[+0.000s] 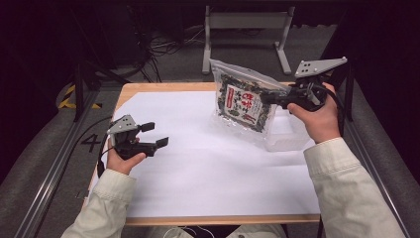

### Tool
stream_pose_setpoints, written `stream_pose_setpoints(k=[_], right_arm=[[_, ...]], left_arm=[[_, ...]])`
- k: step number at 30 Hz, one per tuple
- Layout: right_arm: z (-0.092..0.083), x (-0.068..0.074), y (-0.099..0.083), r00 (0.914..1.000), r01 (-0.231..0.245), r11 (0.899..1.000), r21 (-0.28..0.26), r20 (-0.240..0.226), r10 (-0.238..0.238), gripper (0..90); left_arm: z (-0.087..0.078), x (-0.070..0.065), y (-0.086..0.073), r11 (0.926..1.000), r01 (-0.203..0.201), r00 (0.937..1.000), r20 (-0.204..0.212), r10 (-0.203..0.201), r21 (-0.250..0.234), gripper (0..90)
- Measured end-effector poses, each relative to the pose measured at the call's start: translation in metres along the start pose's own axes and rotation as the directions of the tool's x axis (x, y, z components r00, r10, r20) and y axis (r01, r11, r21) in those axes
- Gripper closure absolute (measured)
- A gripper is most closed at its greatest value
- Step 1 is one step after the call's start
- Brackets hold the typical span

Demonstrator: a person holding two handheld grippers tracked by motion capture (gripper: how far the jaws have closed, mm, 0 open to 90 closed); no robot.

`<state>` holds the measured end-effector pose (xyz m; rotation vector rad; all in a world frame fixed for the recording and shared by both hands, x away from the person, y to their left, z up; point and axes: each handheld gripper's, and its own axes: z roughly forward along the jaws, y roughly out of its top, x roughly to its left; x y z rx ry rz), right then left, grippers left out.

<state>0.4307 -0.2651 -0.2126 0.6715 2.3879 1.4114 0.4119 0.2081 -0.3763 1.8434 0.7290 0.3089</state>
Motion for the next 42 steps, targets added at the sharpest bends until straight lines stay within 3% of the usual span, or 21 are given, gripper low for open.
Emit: stream_pose_setpoints(k=[12, 23, 34, 42], right_arm=[[-0.012, -0.025, 0.005, 0.9912, -0.084, 0.996, 0.004, 0.102, 0.083, 76.7], [-0.024, -0.049, 0.003, 0.9712, -0.142, 0.990, 0.010, 0.195, 0.137, 76.7], [-0.032, -0.060, 0.000, 0.9555, -0.170, 0.985, -0.004, 0.244, 0.166, 76.7], [-0.043, -0.068, -0.007, 0.9392, -0.197, 0.980, -0.014, 0.284, 0.193, 76.7]], left_arm=[[0.012, 0.011, -0.018, 0.9992, -0.009, 0.9995, -0.031, 0.010, 0.038, 18.1], [0.020, 0.018, -0.031, 0.9983, -0.007, 0.9992, -0.039, 0.009, 0.059, 17.7], [0.018, 0.018, -0.033, 0.9990, -0.006, 0.9991, -0.042, 0.008, 0.045, 17.4], [0.018, 0.018, -0.033, 0.9992, -0.007, 0.9992, -0.038, 0.008, 0.038, 17.4]])
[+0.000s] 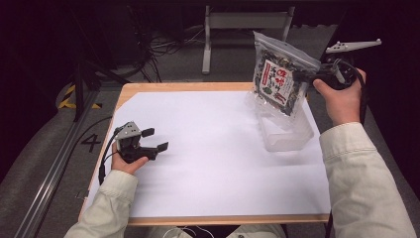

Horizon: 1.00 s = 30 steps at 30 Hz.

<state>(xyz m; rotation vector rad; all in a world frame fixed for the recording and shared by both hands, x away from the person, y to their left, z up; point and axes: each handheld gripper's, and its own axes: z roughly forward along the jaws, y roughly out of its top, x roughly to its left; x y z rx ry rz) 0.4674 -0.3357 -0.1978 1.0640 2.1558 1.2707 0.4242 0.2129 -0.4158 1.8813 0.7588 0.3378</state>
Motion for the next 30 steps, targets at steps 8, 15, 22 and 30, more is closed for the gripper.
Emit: stream_pose_setpoints(k=[8, 15, 22, 30], right_arm=[[-0.005, -0.008, -0.005, 0.9991, -0.009, 1.000, 0.006, 0.041, 0.009, 76.7], [-0.001, -0.012, -0.013, 0.9977, -0.023, 1.000, 0.019, 0.064, 0.021, 76.7], [0.000, -0.019, -0.020, 0.9955, -0.033, 0.999, 0.029, 0.089, 0.030, 76.7], [0.003, -0.025, -0.029, 0.9931, -0.046, 0.997, 0.053, 0.110, 0.040, 76.7]], left_arm=[[0.000, -0.001, 0.000, 1.0000, -0.005, 1.0000, 0.000, 0.005, 0.002, 17.4], [0.000, 0.000, 0.000, 1.0000, -0.002, 1.0000, 0.000, 0.002, 0.002, 17.5], [0.000, 0.000, 0.000, 1.0000, 0.004, 1.0000, 0.006, -0.004, 0.006, 17.5], [0.000, -0.001, 0.000, 1.0000, -0.002, 1.0000, 0.005, 0.002, 0.005, 17.6]])
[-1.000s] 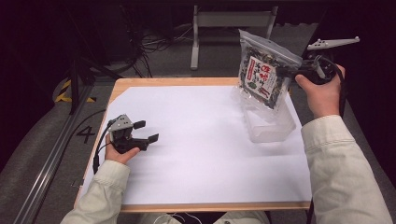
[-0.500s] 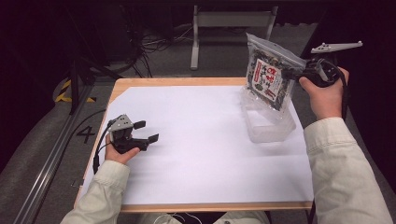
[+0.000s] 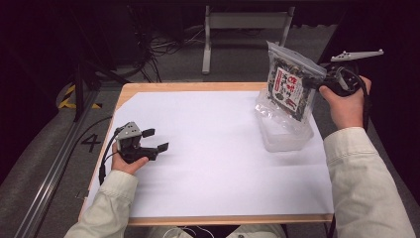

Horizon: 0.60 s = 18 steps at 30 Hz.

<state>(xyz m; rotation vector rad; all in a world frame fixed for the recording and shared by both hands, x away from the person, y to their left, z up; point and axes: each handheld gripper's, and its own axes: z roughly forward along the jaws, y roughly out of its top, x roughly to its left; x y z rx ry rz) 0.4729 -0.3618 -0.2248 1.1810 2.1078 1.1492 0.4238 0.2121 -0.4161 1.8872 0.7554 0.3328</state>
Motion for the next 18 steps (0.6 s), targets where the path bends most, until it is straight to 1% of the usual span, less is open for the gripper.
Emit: stream_pose_setpoints(k=[10, 11, 12, 18], right_arm=[[0.014, -0.006, -0.019, 1.0000, -0.007, 1.000, 0.022, -0.001, 0.008, 76.6], [0.014, -0.006, -0.021, 1.0000, -0.007, 1.000, 0.021, 0.000, 0.007, 76.6], [0.015, -0.006, -0.022, 1.0000, -0.002, 1.000, 0.016, 0.002, 0.002, 76.6], [0.018, -0.007, -0.028, 1.0000, -0.004, 1.000, 0.007, -0.003, 0.004, 76.5]], left_arm=[[-0.001, 0.000, 0.000, 1.0000, 0.005, 1.0000, 0.002, -0.005, 0.001, 17.7], [-0.001, 0.001, 0.000, 1.0000, 0.002, 1.0000, 0.001, -0.002, 0.001, 17.7], [0.000, 0.000, 0.000, 1.0000, 0.007, 1.0000, 0.000, -0.007, 0.000, 17.7], [0.000, 0.000, 0.000, 1.0000, 0.002, 1.0000, -0.003, -0.002, 0.000, 17.7]])
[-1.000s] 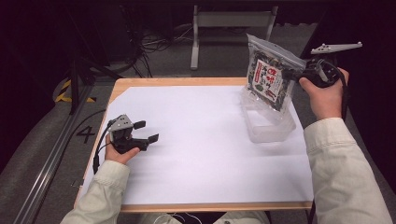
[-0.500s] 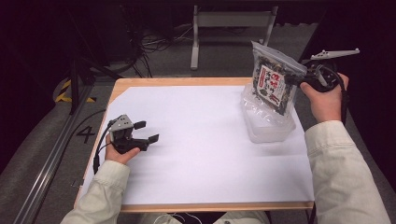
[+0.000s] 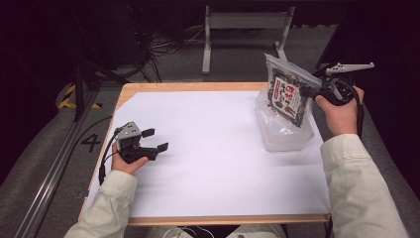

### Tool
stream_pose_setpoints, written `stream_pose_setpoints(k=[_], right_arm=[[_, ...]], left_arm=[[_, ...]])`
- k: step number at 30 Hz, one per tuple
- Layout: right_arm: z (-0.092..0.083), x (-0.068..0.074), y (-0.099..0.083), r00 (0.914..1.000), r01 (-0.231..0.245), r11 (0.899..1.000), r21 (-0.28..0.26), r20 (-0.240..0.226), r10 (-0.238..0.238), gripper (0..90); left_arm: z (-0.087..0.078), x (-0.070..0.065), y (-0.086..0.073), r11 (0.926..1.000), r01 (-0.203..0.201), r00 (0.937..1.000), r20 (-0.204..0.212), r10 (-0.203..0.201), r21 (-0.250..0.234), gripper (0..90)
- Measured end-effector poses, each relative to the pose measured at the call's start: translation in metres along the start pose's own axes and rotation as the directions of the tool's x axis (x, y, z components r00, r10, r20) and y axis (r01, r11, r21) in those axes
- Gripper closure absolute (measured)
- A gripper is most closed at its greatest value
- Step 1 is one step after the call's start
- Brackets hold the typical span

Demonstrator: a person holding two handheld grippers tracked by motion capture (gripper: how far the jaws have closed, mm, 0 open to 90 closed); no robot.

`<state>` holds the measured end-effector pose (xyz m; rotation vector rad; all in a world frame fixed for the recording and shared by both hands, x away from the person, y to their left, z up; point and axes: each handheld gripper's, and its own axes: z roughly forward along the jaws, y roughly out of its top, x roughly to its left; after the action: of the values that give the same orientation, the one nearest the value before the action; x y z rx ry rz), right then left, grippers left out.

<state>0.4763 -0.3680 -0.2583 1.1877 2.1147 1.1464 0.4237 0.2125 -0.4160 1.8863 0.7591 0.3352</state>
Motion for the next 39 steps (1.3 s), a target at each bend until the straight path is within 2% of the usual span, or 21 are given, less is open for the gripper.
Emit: stream_pose_setpoints(k=[5, 12, 18, 25, 34, 36, 39], right_arm=[[0.007, -0.004, -0.014, 0.9996, -0.024, 1.000, -0.007, -0.016, 0.024, 76.4], [0.013, -0.007, -0.030, 0.9987, -0.049, 0.999, -0.004, -0.011, 0.049, 76.4], [0.012, -0.010, -0.040, 0.9984, -0.056, 0.998, -0.040, -0.012, 0.056, 76.4], [0.013, -0.014, -0.043, 0.9982, -0.060, 0.996, -0.066, -0.004, 0.060, 75.7], [0.013, -0.017, -0.041, 0.9976, -0.069, 0.996, -0.060, 0.002, 0.069, 74.0], [0.013, -0.017, -0.041, 0.9978, -0.067, 0.996, -0.058, 0.000, 0.067, 73.4], [0.012, -0.017, -0.039, 0.9968, -0.079, 0.994, -0.069, -0.010, 0.079, 63.0]], left_arm=[[0.000, 0.000, 0.000, 1.0000, -0.002, 1.0000, -0.001, 0.002, 0.000, 17.7], [0.000, 0.000, 0.000, 1.0000, -0.002, 1.0000, -0.003, 0.002, 0.001, 17.7], [0.000, -0.001, 0.000, 1.0000, -0.002, 1.0000, -0.003, 0.002, 0.001, 17.7], [0.000, 0.000, 0.000, 1.0000, 0.001, 1.0000, -0.003, -0.001, 0.000, 17.7], [0.000, 0.000, -0.001, 0.9999, 0.012, 0.9999, -0.003, -0.012, 0.002, 17.7], [0.000, 0.000, -0.001, 1.0000, 0.003, 1.0000, -0.004, -0.003, 0.003, 17.7], [0.000, 0.000, -0.001, 1.0000, 0.004, 1.0000, -0.003, -0.004, 0.005, 17.7]])
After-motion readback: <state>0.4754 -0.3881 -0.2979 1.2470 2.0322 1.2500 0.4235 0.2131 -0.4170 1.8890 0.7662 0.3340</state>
